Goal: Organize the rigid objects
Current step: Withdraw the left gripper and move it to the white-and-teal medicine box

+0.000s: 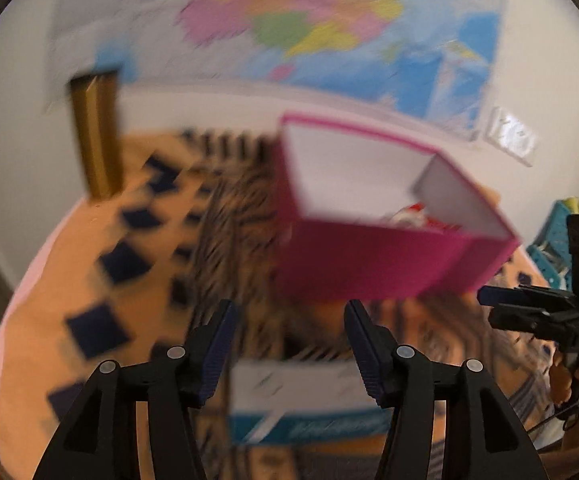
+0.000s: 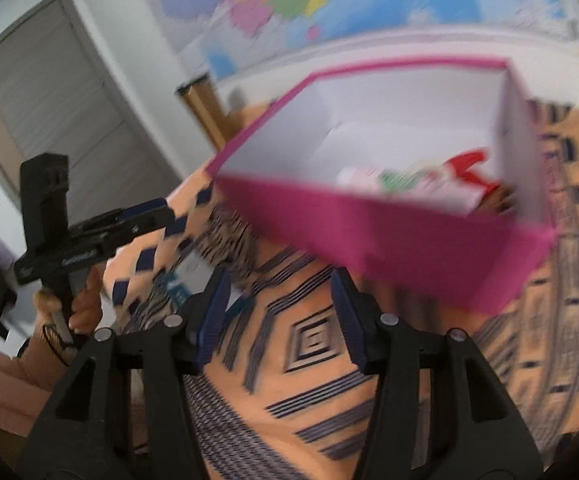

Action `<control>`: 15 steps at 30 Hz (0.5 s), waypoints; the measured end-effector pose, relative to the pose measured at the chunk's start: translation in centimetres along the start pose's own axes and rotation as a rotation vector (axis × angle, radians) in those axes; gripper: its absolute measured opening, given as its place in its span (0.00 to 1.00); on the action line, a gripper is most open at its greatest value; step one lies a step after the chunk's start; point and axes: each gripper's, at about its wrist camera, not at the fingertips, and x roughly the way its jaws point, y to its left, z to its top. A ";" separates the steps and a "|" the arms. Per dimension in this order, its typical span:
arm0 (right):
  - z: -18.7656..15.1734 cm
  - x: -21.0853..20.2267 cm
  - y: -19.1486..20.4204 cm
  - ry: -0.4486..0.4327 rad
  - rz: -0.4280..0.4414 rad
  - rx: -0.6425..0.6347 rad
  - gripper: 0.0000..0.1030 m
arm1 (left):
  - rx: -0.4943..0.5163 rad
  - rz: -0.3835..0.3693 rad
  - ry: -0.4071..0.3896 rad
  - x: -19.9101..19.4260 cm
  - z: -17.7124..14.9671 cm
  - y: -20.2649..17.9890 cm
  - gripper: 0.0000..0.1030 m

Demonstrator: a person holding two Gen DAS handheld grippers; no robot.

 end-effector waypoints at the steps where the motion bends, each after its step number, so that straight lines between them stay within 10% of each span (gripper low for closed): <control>1: -0.4 1.2 0.5 0.031 0.015 -0.002 0.53 | -0.017 0.008 0.015 0.1 -0.6 0.7 0.56; 15: -2.8 8.6 3.9 0.181 0.115 0.008 0.53 | -0.048 -0.054 0.116 1.0 -4.4 2.3 0.56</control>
